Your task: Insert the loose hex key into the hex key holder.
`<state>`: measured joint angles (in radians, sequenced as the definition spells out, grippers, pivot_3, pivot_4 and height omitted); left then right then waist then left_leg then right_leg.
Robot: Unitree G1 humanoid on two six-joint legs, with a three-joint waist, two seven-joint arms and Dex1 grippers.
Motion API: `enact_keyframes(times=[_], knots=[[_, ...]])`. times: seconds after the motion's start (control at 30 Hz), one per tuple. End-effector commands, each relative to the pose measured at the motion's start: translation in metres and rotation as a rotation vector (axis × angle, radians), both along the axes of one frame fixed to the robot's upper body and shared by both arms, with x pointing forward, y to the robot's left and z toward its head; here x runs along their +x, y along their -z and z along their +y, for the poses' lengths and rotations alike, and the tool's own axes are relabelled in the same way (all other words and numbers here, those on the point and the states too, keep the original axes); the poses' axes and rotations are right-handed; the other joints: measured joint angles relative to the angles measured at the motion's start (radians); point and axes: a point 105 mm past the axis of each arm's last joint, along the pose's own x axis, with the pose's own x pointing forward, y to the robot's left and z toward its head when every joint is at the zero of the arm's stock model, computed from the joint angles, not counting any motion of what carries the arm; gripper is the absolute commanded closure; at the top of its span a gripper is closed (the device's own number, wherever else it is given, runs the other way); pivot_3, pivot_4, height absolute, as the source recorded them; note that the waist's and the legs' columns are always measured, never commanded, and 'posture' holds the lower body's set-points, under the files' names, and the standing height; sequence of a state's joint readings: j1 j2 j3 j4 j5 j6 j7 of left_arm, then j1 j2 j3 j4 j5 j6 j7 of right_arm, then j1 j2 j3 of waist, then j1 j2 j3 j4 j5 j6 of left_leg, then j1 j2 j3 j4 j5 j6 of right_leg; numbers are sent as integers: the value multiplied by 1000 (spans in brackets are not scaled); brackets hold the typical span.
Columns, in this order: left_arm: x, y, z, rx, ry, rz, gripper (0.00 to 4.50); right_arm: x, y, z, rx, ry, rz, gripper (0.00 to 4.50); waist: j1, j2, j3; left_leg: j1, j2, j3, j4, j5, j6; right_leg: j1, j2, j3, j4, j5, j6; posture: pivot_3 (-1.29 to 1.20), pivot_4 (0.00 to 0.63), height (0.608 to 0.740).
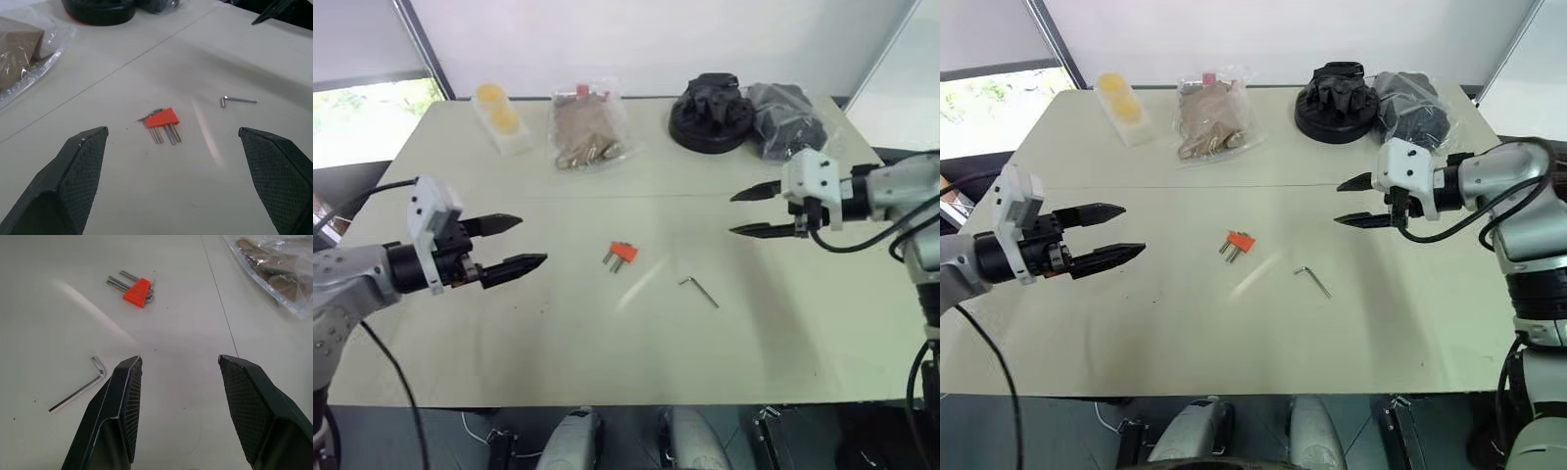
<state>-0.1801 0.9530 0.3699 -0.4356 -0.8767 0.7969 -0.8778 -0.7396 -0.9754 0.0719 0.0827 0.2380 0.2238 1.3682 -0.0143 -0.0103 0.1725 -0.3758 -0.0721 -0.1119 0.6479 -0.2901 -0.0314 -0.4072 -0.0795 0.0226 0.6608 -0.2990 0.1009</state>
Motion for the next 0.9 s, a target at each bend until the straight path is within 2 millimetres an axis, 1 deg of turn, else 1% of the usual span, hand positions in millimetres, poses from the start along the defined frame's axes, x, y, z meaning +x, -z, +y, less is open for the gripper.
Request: enact_keyframes(times=[0.03,0.1,0.2,0.8,0.9], knots=[[-6,-12,-4,8,41,-59,39,-7,-15,11,-8,-50,-33,1924,1,0,0,0,0,0,0,0,0,0,0,0,0,0,0,0,150,740],[-3,-14,-4,17,22,-86,39,-10,-15,15,2,-63,-25,1924,1,0,0,0,0,0,0,0,-1,0,0,0,0,0,0,0,150,740],[-2,-16,-5,-18,19,-86,39,-11,-13,18,4,-61,-17,1924,2,0,0,-1,0,0,0,1,-1,0,0,0,0,0,0,0,150,740],[0,-12,-6,-32,4,-70,39,-9,-12,20,11,-65,-31,1924,1,0,0,-1,0,0,0,1,-2,-1,0,0,0,0,0,0,150,740],[0,-11,-5,-30,2,-68,39,-9,-10,23,39,-69,-15,1924,1,0,0,-1,0,0,0,1,-2,-1,0,0,0,0,0,0,150,740]])
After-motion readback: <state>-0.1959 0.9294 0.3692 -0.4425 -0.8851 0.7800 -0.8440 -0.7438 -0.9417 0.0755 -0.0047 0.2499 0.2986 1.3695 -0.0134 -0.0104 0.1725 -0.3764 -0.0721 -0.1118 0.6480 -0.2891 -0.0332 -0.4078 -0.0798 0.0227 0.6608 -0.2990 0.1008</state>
